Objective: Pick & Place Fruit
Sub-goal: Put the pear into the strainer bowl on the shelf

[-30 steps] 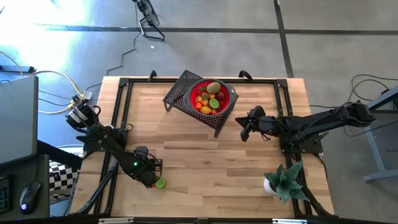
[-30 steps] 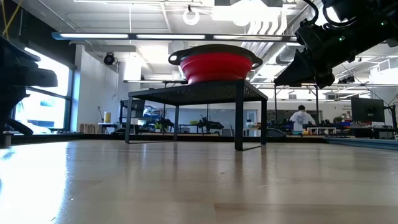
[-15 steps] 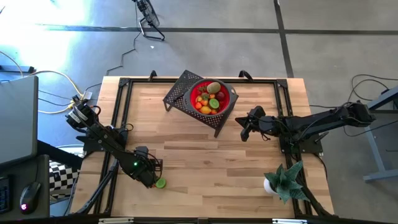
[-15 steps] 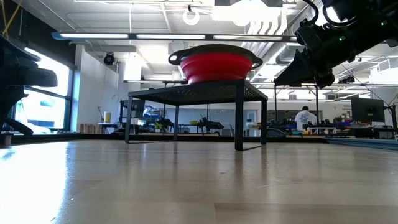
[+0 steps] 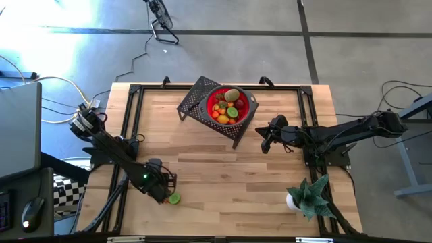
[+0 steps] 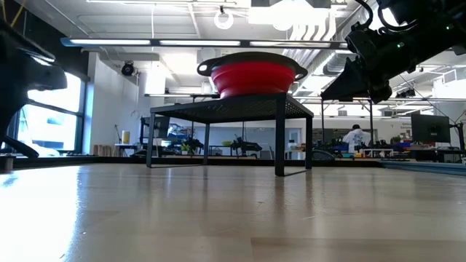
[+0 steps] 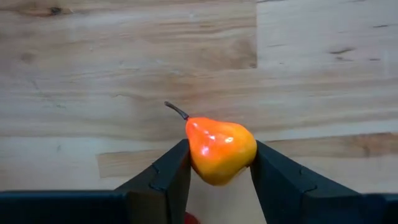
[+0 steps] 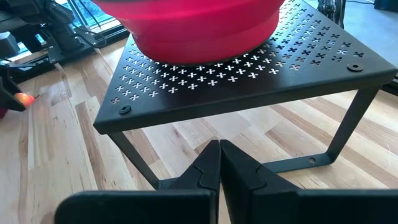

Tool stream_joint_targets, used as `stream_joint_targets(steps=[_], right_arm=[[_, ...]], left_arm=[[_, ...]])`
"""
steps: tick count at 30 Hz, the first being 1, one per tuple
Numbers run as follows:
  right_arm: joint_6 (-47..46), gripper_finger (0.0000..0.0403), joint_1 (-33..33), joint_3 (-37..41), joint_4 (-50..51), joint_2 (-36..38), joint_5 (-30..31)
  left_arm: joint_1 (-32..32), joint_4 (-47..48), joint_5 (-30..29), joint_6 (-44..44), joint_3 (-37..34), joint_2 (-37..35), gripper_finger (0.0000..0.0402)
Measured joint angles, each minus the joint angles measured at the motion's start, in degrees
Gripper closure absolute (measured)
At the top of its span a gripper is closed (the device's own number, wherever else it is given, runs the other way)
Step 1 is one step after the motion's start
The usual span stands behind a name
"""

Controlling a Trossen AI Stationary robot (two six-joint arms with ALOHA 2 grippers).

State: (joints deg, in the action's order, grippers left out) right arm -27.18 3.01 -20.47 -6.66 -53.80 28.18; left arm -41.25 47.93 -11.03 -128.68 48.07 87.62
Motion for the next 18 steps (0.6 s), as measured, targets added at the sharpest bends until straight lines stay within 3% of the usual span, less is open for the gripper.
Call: stream_joint_targets(steps=[12,18], right_arm=[[-0.07,0.0400,0.00,0.00,-0.02,0.00,0.00],[-0.20,0.0400,0.00,0.00,-0.01,0.00,0.00]], left_arm=[[0.00,0.08,-0.52,7.94,0.00,-7.30,0.0254],[0.01,-1.56,-6.79,13.64,0.00,-11.61,0.0254]])
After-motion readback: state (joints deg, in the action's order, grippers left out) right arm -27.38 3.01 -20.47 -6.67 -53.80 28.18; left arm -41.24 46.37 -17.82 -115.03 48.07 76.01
